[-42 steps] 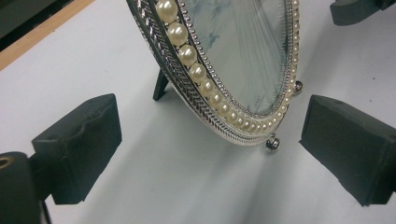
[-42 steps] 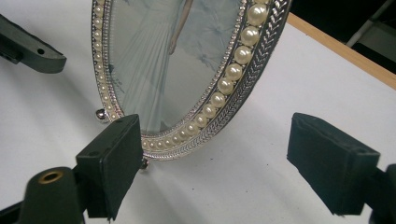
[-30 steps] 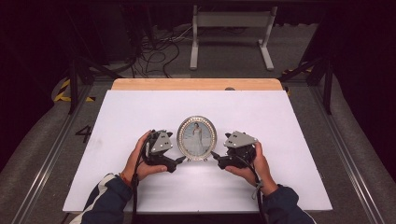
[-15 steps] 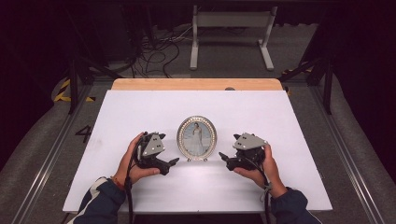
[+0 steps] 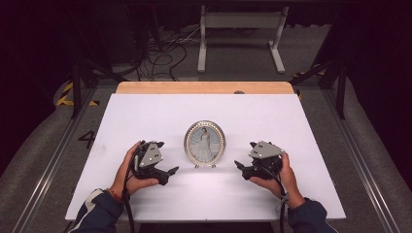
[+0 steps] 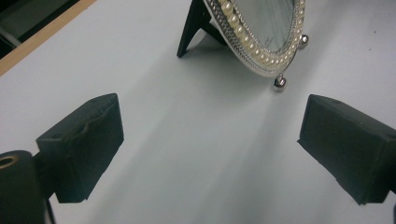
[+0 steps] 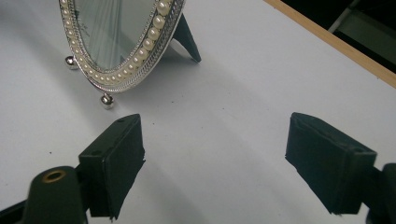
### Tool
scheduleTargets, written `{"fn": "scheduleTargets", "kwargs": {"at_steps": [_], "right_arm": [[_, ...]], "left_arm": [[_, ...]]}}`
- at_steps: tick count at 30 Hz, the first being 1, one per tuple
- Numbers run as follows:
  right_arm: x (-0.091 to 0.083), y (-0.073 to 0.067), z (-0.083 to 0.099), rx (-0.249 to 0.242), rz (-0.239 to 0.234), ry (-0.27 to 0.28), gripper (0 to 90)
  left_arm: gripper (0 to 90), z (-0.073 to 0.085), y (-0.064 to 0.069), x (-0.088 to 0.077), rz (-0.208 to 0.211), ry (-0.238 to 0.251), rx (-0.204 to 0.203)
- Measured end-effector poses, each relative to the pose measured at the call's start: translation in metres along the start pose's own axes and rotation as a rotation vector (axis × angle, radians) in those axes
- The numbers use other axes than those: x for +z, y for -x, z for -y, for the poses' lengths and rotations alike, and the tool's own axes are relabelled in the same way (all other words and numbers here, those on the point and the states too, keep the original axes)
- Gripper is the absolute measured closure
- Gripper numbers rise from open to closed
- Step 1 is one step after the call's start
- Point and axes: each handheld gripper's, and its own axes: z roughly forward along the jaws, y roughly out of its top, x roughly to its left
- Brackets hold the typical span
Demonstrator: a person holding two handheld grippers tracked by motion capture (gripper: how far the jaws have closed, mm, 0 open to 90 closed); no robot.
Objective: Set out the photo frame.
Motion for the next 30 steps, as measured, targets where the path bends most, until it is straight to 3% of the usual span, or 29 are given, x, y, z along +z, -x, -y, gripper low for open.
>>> {"fn": "scheduleTargets", "kwargs": {"at_steps": [14, 30], "right_arm": [[-0.012, 0.01, 0.017, 0.009, 0.032, -0.011, 18.1], [-0.025, 0.018, 0.034, 0.029, 0.067, -0.01, 17.2]], "left_arm": [[6.4, 0.022, -0.004, -0.017, -0.048, -0.028, 0.0], [6.5, 0.046, -0.011, -0.035, -0.085, -0.029, -0.05]]}}
